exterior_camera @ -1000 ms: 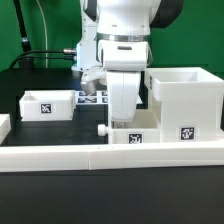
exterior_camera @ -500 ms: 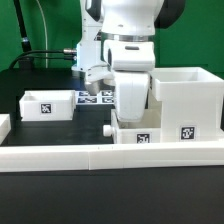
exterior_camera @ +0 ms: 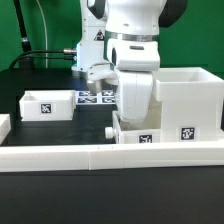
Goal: Assemble drawer
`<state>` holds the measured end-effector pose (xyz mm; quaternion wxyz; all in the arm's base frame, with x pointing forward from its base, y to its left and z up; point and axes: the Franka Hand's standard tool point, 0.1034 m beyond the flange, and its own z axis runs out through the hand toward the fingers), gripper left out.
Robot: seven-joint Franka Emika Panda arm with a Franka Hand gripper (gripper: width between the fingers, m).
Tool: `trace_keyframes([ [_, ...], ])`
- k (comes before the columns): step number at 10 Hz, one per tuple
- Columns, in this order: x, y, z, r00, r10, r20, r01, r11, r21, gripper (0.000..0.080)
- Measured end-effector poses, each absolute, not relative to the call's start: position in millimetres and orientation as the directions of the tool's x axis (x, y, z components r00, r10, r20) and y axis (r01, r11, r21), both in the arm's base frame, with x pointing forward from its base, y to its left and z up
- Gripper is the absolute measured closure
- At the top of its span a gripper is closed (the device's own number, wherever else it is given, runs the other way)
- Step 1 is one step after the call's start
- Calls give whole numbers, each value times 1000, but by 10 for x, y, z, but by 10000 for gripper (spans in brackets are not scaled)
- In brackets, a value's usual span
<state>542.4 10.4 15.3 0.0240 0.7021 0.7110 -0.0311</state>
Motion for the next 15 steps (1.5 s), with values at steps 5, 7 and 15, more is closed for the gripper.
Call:
trace_keyframes([
  [5, 5499, 82, 457, 7, 996, -86, 1000, -7, 1, 166],
  [7, 5522, -25, 610, 23, 996, -92, 1000, -22, 11, 153],
  [15, 5524, -558, 489, -33, 999, -37, 999, 32, -22, 150],
])
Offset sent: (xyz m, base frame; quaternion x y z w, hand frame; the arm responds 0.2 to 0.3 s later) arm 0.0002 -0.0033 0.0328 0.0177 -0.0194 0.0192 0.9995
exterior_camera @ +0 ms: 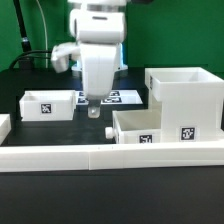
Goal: Assemble drawer
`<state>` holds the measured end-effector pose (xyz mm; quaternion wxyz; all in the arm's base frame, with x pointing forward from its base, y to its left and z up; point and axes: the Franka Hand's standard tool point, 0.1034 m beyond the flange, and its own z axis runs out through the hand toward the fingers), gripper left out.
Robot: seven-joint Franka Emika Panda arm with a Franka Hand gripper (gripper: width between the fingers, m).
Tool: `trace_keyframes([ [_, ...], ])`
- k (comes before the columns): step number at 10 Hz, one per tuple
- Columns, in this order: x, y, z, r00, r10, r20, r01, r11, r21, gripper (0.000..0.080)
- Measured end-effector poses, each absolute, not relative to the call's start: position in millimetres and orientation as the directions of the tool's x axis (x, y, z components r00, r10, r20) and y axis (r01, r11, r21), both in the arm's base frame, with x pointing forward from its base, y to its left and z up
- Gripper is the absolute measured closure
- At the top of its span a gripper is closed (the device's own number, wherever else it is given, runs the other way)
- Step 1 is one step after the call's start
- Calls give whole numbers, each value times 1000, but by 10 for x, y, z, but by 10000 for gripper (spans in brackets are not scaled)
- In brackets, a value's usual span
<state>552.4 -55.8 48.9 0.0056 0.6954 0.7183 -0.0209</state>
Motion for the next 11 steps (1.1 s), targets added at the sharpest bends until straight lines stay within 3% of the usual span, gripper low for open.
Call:
trace_keyframes([
  [4, 5477, -813, 417, -27, 996, 80, 999, 29, -31, 150],
  [9, 5496, -472, 222, -49, 995, 88, 996, 55, -67, 150],
  [11, 5491, -499, 220, -44, 995, 88, 996, 50, -68, 150],
])
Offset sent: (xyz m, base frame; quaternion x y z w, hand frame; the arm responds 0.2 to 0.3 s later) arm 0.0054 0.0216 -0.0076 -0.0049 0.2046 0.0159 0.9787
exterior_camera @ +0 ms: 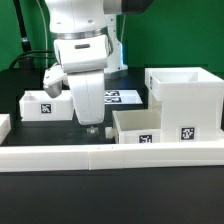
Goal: Assemble drawer
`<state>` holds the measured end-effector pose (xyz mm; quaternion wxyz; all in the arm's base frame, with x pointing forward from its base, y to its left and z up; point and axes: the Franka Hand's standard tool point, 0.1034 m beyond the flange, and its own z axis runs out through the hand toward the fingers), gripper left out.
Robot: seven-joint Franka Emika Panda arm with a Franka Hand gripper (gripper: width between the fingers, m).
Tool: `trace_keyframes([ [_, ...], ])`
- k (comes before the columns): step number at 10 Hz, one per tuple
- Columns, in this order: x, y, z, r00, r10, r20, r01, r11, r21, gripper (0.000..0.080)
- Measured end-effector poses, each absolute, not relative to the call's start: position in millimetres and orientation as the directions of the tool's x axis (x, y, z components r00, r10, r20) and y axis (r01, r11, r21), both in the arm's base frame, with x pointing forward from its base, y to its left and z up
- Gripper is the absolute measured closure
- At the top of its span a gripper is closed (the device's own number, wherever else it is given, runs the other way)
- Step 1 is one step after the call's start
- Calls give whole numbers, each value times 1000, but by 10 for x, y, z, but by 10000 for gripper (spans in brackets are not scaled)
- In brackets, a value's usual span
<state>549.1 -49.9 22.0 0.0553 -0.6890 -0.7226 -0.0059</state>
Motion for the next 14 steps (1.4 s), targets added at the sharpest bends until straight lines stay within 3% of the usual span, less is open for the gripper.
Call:
trace_keyframes([
  [4, 5518, -330, 234, -107, 991, 84, 991, 112, -67, 150],
  [9, 5510, -55, 251, -2, 998, 66, 996, 8, -92, 150],
  [14, 5489, 203, 239, -19, 998, 65, 994, 26, -105, 150],
])
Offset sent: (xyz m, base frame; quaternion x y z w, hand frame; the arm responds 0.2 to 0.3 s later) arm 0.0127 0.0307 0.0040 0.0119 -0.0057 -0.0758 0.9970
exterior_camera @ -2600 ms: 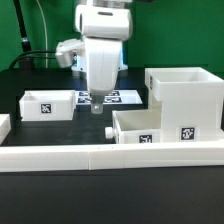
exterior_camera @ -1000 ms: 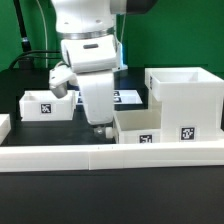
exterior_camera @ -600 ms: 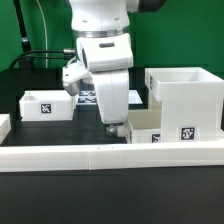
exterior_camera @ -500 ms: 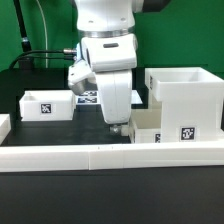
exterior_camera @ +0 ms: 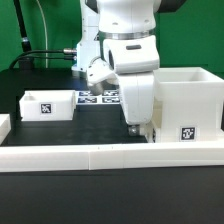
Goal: Assemble drawer
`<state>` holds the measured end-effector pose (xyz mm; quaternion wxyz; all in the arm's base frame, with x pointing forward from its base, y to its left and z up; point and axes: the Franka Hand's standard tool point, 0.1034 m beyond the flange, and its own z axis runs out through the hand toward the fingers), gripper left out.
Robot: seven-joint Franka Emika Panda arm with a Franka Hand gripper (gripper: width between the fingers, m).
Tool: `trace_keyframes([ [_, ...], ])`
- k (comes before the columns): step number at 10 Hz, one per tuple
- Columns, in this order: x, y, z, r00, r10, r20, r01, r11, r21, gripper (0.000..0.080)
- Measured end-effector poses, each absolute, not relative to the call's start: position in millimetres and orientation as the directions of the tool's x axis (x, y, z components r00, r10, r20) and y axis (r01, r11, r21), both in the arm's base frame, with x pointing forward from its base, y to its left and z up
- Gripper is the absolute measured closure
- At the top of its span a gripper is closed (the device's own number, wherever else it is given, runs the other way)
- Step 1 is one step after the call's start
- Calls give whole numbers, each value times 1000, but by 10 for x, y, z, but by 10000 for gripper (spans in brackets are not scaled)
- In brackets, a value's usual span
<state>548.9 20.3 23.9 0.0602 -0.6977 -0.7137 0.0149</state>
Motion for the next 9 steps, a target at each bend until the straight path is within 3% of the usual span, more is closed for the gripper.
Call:
trace_keyframes([
  [3, 5441, 104, 277, -3, 998, 61, 996, 9, -94, 150],
  [9, 4991, -323, 479, 67, 997, 41, 994, -64, -88, 150],
])
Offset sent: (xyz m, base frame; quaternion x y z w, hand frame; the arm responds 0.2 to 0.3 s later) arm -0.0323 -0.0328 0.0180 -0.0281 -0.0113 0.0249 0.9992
